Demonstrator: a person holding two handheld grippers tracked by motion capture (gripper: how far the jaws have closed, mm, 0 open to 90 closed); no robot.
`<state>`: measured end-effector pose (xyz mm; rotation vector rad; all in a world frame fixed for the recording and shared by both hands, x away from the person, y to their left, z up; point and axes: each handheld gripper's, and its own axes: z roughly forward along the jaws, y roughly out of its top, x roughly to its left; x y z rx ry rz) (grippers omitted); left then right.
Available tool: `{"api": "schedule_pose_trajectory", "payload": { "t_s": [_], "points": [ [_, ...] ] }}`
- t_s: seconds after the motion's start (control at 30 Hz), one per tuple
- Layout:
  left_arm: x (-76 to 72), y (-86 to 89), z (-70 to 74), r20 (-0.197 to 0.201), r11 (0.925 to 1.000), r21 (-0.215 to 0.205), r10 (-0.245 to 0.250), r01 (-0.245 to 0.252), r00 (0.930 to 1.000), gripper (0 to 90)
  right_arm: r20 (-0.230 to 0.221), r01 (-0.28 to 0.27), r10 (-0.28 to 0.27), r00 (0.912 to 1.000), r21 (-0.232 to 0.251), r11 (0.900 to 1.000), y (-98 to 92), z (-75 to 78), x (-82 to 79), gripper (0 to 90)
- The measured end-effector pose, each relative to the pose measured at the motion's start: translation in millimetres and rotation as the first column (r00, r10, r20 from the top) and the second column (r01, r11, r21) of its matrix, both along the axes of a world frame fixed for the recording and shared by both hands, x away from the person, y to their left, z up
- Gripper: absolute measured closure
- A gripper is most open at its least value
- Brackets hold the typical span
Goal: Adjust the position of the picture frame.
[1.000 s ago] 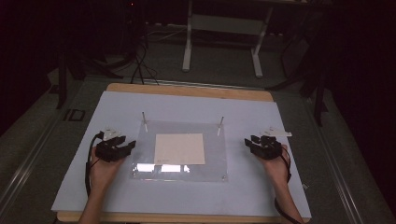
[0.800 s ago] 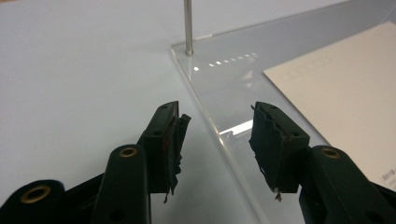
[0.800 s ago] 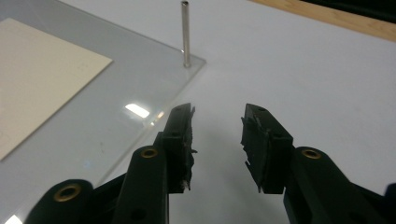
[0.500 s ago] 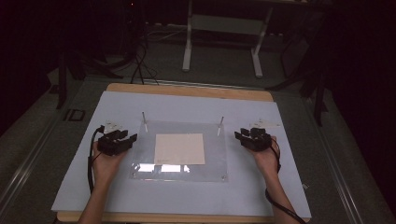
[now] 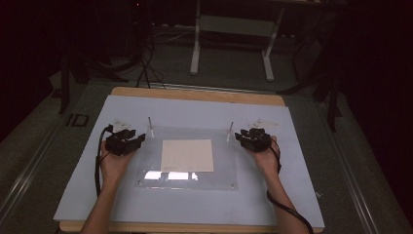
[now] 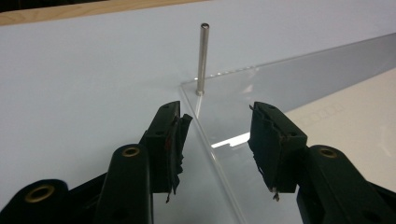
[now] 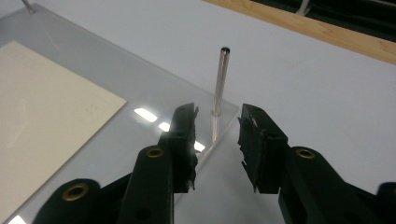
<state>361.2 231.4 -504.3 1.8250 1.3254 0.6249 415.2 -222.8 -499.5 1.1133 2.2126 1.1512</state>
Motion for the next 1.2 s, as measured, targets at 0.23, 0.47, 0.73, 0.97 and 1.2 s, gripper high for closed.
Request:
{"api": "schedule_pose_trajectory", "payload": {
  "t_s": [0.23, 0.47, 0.73, 0.97, 1.2],
  "points": [
    [8.2, -1.3, -3.0, -0.007, 0.9999, 0.005, 0.015, -0.015, 0.9999, 51.6, -0.008, 0.025, -0.025, 0.9997, 0.037, 0.999, -0.8, -0.9, 10.5, 64.2],
    [18.5, -2.7, -4.3, -0.013, 0.9995, 0.009, 0.030, -0.030, 0.9995, 50.1, -0.002, 0.021, -0.021, 0.9998, 0.019, 1.000, 5.0, -2.3, 17.0, 65.0],
    [31.2, -3.6, -6.3, -0.030, 0.9990, -0.032, 0.029, -0.030, 0.9991, 53.0, 0.005, 0.009, -0.009, 0.9999, -0.005, 1.000, 18.2, -0.8, 26.2, 65.2],
    [46.1, -13.6, -5.0, -0.021, 0.9978, -0.048, 0.046, -0.047, 0.9987, 54.1, -0.009, 0.033, -0.032, 0.9994, 0.012, 0.999, 30.1, -7.4, 31.1, 66.2],
    [60.6, -21.7, -10.8, -0.022, 0.9975, -0.060, 0.037, -0.038, 0.9991, 59.5, -0.021, 0.057, -0.056, 0.9982, 0.026, 0.998, 29.1, -11.3, 34.9, 72.2]
  ]
}}
